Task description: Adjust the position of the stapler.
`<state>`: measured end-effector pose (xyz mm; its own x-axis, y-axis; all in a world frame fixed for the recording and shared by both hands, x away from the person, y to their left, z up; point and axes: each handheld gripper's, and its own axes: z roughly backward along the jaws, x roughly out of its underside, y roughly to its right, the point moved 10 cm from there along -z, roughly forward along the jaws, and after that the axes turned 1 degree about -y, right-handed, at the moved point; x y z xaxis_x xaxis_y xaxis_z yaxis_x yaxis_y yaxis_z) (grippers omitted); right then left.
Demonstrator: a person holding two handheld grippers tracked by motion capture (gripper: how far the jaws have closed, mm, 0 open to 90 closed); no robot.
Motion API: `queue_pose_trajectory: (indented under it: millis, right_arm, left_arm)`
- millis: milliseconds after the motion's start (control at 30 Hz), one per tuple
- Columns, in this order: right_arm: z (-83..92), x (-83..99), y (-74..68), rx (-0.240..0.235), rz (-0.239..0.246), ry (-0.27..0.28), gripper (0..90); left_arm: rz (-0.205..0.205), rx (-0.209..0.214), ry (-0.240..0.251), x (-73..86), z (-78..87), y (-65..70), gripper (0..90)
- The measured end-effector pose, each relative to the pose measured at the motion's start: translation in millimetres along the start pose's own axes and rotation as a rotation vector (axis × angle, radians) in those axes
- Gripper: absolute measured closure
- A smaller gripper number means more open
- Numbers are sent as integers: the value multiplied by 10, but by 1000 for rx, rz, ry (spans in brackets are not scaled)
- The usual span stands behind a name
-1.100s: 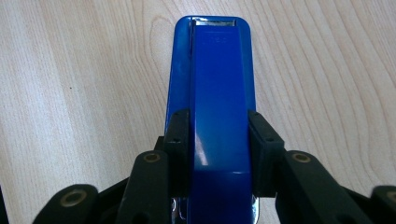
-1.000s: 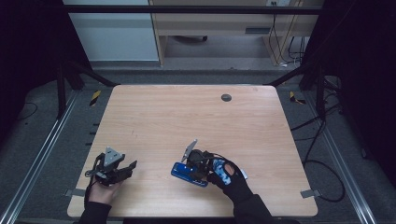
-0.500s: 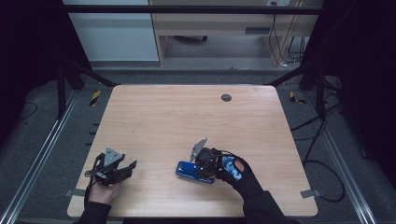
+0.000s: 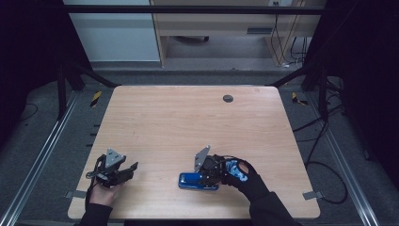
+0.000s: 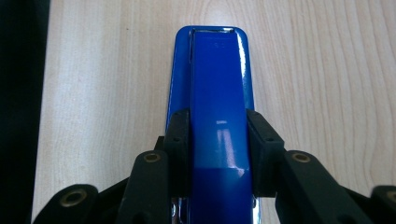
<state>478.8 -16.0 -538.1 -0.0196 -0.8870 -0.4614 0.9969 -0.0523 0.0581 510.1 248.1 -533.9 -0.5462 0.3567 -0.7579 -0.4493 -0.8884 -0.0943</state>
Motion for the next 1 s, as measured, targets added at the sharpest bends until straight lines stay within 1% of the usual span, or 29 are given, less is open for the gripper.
queue_pose_trajectory:
  millis: [33,67,100,133,167,200,333,400,433,600,633,700,733,800,900,1000]
  right_arm:
    - [1,-1,-7,-1,7,1,658]
    - [1,-3,-23,-13,12,4,658]
    - [-1,-7,-35,-18,29,10,658]
    - [-2,-8,-43,-15,35,15,658]
    - [-5,-7,-58,-28,35,17,658]
    - [-9,-6,-59,-26,43,22,658]
    - [-45,43,-52,-26,36,10,658]
    - [-52,50,-53,-31,24,24,658]
    - [-55,58,-51,-34,35,25,658]
    - [-55,66,-53,-35,29,28,655]
    - [-60,61,-55,-28,13,37,650]
    - [-57,64,-56,-17,7,37,638]
    - [-52,61,-56,-14,6,41,617]
    - [-20,36,-53,5,-12,63,577]
    - [37,5,-52,21,-31,111,563]
    - [95,22,-36,44,-51,129,551]
  left_arm:
    - [0,1,-1,1,-1,0,445]
    - [1,1,-2,3,-2,-1,445]
    - [1,2,-3,4,-4,0,444]
    - [1,2,-4,6,-6,1,442]
    - [0,2,-4,7,-6,2,442]
    - [-1,2,-5,7,-8,3,442]
    - [-2,3,-5,7,-8,4,443]
    - [-2,3,-5,7,-9,3,443]
    - [-2,3,-5,8,-10,3,444]
    - [-4,5,-8,11,-12,12,443]
    - [-4,7,-7,10,-14,17,441]
    - [-4,12,-10,12,-18,21,434]
    - [-5,14,-12,15,-21,24,432]
    - [-8,16,-16,19,-26,30,429]
    - [-8,17,-17,18,-29,35,427]
    - [-7,19,-12,10,-19,41,426]
